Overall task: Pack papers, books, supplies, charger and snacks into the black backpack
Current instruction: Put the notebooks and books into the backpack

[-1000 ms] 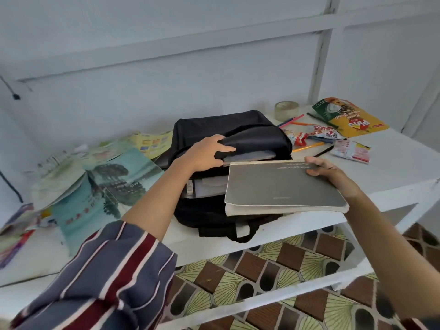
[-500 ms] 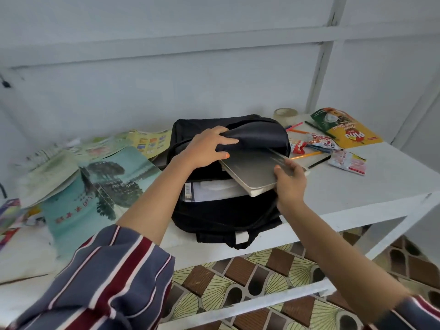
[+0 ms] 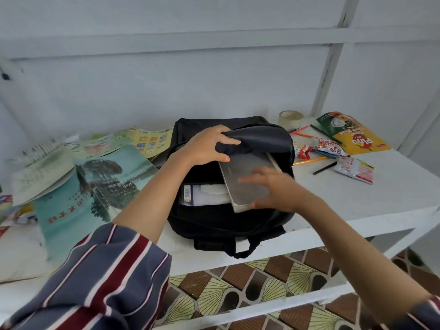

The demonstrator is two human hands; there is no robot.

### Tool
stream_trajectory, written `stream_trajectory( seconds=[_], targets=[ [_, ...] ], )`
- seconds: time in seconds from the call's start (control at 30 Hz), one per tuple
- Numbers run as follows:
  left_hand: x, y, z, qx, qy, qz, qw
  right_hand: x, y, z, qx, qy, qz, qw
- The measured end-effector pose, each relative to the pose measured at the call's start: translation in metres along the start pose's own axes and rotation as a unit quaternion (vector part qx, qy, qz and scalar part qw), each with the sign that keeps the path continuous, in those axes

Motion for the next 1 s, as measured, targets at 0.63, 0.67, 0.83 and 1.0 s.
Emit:
stream_trajectory(
  seconds=[0.63, 0.67, 0.83, 1.0],
  targets=[
    [-0.002, -0.002, -0.004, -0.002, 0.031, -0.004, 1.0, 0.038, -0.049, 0.008, 0.117, 0.018, 0.035, 0.992],
    [-0.003, -0.003, -0.004, -0.004, 0.032, -0.005, 0.999, 0.04, -0.049, 0.009, 0.115, 0.02, 0.032, 0.993],
    [-0.003, -0.003, -0.003, -0.004, 0.038, -0.009, 0.999, 0.045, -0.057, 0.009, 0.135, 0.011, 0.038, 0.99],
    [-0.002, -0.003, -0.006, 0.0, 0.04, -0.011, 0.999, 0.044, -0.068, 0.003, 0.147, -0.012, 0.051, 0.988]
  ],
)
Point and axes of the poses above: each hand's wrist, its own y-axis away from the middle knuckle, its own z-axis out of the palm, x = y × z, the point moved 8 cm from there along -y, towards the middle knuckle, and after that the axes turned 7 degrees about -y, right-handed, at the moved point
